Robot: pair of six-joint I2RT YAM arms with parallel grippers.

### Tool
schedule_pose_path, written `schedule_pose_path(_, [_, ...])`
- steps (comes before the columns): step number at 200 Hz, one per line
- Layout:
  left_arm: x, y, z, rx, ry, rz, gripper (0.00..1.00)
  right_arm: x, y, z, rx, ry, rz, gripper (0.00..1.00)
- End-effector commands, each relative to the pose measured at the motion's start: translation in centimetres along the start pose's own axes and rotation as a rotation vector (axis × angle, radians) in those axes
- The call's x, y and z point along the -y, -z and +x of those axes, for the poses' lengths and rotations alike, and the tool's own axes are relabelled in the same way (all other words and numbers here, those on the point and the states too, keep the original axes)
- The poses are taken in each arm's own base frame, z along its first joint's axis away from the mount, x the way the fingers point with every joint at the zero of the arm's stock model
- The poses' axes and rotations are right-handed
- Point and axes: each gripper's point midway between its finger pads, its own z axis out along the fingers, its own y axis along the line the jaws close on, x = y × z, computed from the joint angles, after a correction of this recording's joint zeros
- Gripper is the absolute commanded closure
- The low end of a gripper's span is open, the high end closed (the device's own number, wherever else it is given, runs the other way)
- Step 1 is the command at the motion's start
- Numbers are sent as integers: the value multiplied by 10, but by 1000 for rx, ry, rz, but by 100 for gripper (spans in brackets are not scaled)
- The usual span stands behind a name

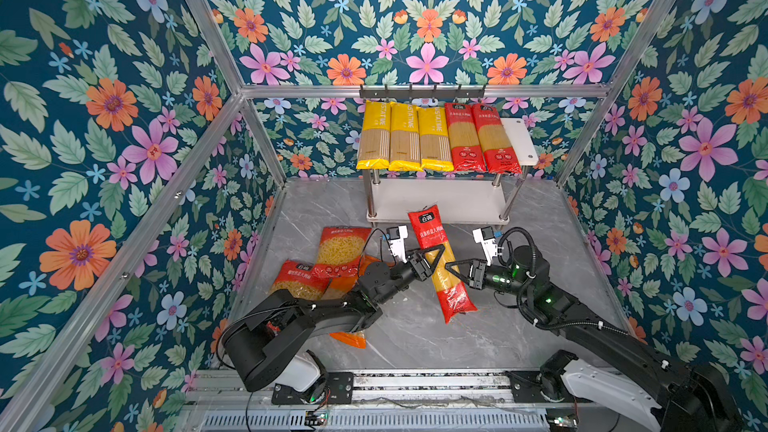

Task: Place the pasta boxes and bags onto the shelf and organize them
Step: 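Tilt the red pack upright with both grippers and raise it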

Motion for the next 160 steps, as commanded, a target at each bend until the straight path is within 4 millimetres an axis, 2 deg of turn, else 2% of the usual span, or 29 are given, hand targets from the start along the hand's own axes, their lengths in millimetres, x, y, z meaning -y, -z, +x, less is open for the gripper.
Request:
schedule_pose_path(1, [16,-1,-4,-2,-50,49,71,-31,2,-14,48,60,-127,100])
schedule_pose_path(17, [12,-4,-8,11,-23,10,82,-25,2,-16,59,60,-92,92])
schedule_pose_path(39, [23,-9,-19,47,6,38,90,-23,2,-18,64,56,-72,70])
schedule_pose_path(62, [39,-10,-35,82,-26,52,94,-15,6,-10,55,28,-41,49])
schedule_pose_path(92, [58,0,-62,170,-79,50,95,2,21,7,84,-32,-5,31])
schedule_pose_path(125, [76,7,-94,288,-137,35,97,5,31,10,159,-132,-66,18])
schedule_pose_path(160, [85,-1,-109,365,-98,82,98,-13,34,-4,258,-150,-171,16])
